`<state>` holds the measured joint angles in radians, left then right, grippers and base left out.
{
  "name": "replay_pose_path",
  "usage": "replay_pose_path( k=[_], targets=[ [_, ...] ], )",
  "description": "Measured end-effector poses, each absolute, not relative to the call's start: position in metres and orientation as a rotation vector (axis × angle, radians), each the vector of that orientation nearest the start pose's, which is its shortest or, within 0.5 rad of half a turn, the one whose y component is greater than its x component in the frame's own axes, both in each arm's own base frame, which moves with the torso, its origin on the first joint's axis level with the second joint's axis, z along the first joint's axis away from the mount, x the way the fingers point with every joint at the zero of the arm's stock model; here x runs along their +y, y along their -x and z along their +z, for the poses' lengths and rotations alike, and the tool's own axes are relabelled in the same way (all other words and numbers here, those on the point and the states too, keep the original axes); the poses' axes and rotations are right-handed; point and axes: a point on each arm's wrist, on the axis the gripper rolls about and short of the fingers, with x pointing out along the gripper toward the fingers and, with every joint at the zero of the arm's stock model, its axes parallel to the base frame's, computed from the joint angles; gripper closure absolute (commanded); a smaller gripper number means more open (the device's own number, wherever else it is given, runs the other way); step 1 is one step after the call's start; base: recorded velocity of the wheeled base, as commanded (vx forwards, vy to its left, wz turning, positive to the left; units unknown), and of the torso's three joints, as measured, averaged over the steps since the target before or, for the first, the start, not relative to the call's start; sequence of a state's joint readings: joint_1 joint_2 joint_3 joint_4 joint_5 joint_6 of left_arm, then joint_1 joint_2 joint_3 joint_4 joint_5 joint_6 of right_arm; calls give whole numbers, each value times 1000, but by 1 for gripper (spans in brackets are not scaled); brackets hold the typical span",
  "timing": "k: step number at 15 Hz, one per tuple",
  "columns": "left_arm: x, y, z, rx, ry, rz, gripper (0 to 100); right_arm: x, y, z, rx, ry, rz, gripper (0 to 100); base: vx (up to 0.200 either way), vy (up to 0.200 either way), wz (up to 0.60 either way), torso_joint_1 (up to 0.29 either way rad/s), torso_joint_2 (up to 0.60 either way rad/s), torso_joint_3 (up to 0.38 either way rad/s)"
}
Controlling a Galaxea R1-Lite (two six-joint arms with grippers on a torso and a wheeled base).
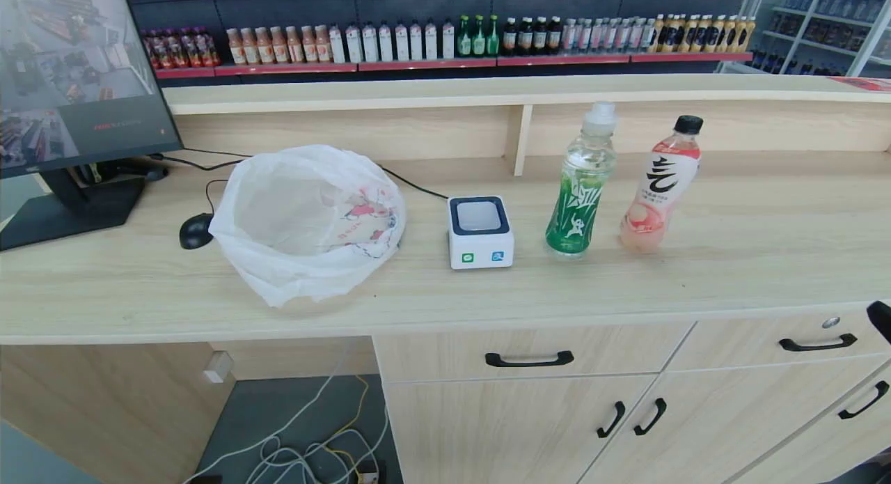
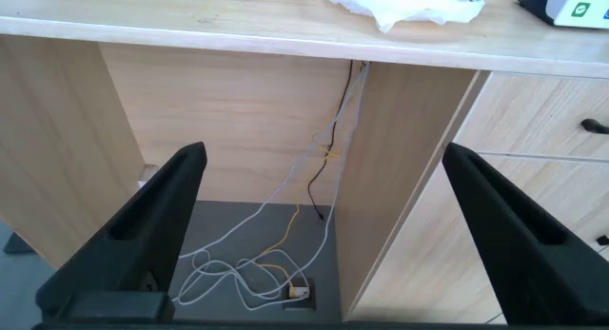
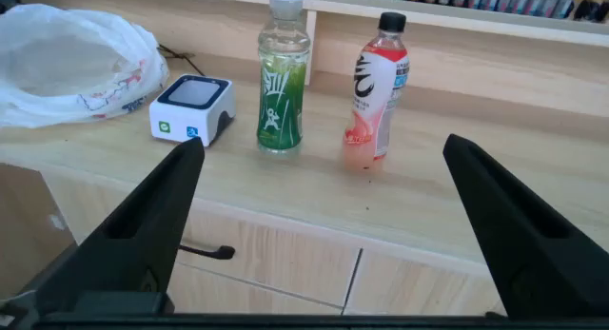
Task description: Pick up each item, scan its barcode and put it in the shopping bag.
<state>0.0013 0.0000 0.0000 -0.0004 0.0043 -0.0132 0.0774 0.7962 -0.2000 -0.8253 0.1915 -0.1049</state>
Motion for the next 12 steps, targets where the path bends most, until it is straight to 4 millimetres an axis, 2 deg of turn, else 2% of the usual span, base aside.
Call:
replay_pose_path(
  k=[7, 10, 12],
  targets=[
    [0, 23, 76, 0, 13, 5, 0, 18, -156, 204, -270, 146, 252, 0, 0, 0, 0, 0, 0, 0],
    [0, 23, 76, 0, 13, 6, 0, 30, -185, 209, -262, 138, 291, 0, 0, 0, 0, 0, 0, 0],
    [0, 23, 75, 0, 14, 6, 0, 35, -205, 213, -267, 126, 235, 0, 0, 0, 0, 0, 0, 0]
  ],
)
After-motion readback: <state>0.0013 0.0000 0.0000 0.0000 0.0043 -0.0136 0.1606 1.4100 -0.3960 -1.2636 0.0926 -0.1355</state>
